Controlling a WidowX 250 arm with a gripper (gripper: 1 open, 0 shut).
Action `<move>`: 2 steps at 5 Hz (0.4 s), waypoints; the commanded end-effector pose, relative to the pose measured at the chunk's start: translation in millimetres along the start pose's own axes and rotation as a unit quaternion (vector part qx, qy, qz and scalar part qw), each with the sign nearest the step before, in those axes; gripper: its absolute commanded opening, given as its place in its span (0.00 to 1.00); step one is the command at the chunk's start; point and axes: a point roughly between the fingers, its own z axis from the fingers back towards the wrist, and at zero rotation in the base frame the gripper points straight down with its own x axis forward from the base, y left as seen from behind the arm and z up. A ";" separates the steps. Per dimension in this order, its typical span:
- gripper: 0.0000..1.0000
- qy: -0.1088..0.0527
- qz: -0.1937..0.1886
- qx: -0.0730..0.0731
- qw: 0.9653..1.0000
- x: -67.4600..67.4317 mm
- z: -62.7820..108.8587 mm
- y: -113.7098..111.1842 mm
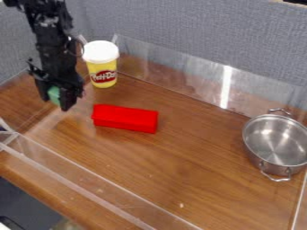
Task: Put green object to the left side of the table
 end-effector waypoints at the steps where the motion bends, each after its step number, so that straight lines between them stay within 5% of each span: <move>1: 0.00 -0.019 0.000 0.015 1.000 16.6 1.8 2.2; 2: 1.00 -0.015 0.003 0.015 1.000 17.8 -1.3 3.4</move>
